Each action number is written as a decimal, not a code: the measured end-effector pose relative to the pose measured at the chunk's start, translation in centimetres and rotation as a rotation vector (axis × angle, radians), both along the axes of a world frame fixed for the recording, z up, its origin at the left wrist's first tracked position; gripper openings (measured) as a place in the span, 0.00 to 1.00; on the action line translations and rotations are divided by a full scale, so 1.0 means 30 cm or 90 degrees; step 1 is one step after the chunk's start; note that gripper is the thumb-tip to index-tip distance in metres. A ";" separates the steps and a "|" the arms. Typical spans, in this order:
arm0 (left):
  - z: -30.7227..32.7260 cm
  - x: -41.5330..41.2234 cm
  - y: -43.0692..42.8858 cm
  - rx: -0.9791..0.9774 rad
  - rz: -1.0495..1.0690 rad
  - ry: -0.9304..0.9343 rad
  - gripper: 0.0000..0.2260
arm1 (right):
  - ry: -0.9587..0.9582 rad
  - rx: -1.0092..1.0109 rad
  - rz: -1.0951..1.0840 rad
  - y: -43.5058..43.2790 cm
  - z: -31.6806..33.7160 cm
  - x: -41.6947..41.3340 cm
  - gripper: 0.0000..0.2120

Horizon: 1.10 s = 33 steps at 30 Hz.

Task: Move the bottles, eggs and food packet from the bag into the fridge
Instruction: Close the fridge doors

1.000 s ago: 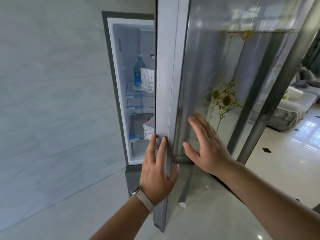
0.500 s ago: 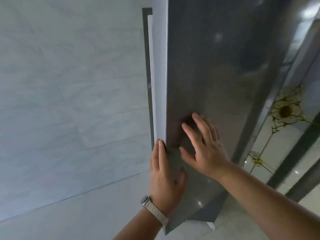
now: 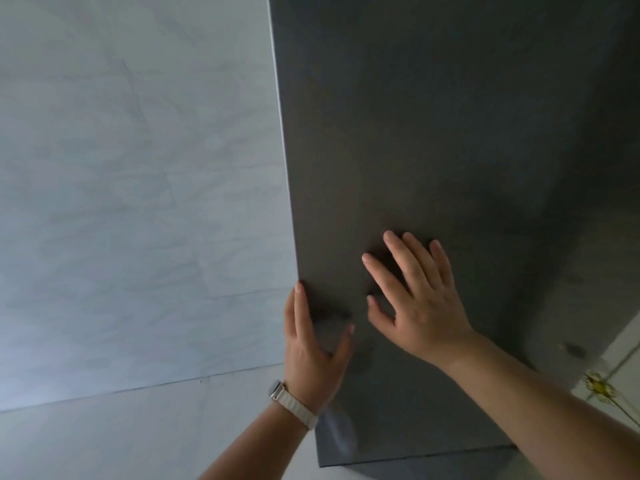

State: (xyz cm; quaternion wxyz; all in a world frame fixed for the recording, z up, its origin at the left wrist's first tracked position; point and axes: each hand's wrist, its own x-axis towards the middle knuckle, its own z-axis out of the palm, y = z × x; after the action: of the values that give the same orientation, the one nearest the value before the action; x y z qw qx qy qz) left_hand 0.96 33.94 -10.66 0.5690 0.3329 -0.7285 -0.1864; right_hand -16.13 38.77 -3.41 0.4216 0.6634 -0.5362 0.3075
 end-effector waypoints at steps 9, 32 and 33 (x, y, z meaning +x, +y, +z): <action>0.001 -0.055 -0.179 -0.154 0.072 -0.062 0.42 | 0.008 -0.025 -0.008 -0.117 -0.007 -0.041 0.26; 0.016 -0.285 -0.639 -0.111 -0.120 -0.012 0.42 | 0.073 0.022 -0.202 -0.418 -0.027 -0.195 0.27; 0.012 -0.285 -0.645 -0.111 -0.129 -0.013 0.41 | 0.077 0.012 -0.209 -0.425 -0.033 -0.199 0.27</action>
State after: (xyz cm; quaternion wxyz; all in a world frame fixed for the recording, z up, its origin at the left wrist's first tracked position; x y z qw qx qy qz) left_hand -7.60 14.58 -10.31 0.5669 0.2088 -0.7774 -0.1751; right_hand -22.11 26.02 -4.41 0.4911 0.5884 -0.6139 0.1891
